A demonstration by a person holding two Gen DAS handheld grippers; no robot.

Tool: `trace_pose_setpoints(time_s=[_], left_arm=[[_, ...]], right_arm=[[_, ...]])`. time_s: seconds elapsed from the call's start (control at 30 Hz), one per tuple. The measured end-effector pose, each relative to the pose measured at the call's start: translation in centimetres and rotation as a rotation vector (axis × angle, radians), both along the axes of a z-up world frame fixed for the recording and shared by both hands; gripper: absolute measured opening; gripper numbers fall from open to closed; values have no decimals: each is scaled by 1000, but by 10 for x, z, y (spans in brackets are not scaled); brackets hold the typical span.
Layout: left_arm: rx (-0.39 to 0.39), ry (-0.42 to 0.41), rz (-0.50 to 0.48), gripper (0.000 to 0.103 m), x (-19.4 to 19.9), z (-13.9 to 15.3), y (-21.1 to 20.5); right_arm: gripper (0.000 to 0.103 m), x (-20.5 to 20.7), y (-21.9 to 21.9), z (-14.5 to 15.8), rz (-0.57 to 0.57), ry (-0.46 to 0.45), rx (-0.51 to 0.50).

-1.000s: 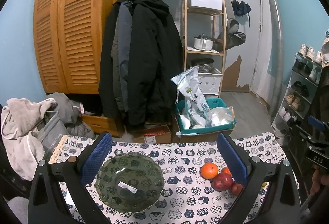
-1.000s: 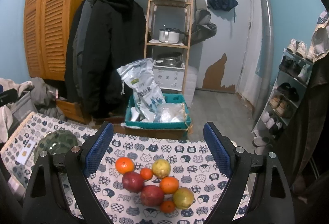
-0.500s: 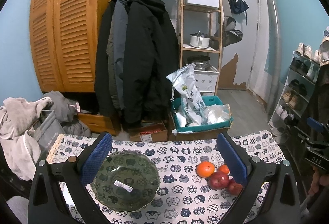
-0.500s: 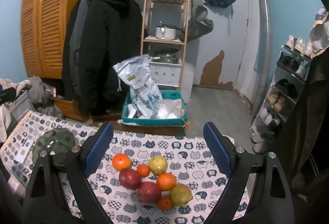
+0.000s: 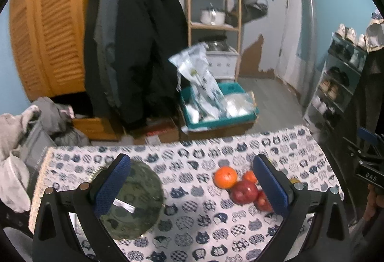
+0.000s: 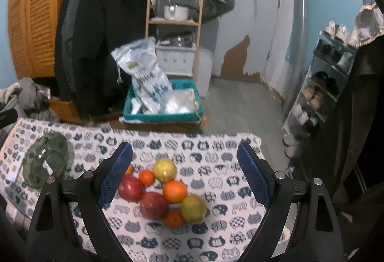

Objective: Organize fruits
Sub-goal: 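Lower the right tool onto the yellow pear while the left tool approaches the red apple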

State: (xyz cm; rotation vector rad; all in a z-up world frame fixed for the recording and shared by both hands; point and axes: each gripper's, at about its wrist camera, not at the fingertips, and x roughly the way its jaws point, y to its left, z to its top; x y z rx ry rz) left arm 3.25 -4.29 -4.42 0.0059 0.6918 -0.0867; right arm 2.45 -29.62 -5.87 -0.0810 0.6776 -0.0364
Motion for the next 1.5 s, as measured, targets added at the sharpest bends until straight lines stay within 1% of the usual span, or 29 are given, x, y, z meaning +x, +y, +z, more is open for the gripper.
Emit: trace_pose_setpoints(time_s=[0.2, 0.4, 0.57, 0.63, 0.9, 1.03, 1.23, 1.5], left_arm=[[19, 64, -25, 103, 12, -23, -15], [42, 123, -44, 103, 23, -45, -27], [52, 203, -60, 103, 38, -71, -37], [53, 230, -67, 103, 42, -80, -42], [109, 307, -67, 103, 56, -118, -58], [123, 353, -67, 103, 63, -136, -62], [147, 396, -77, 102, 69, -157, -70], [151, 438, -75, 102, 77, -177, -74]], right_arm=[[87, 3, -12, -20, -19, 76, -2], [87, 9, -24, -39, -31, 150, 26], [87, 17, -33, -58, -43, 211, 45], [87, 20, -36, -67, -43, 238, 54], [87, 41, -45, -115, -65, 365, 67], [87, 48, -48, -134, -70, 421, 76], [87, 59, -51, -164, -83, 509, 78], [87, 70, -49, -197, -76, 599, 89]])
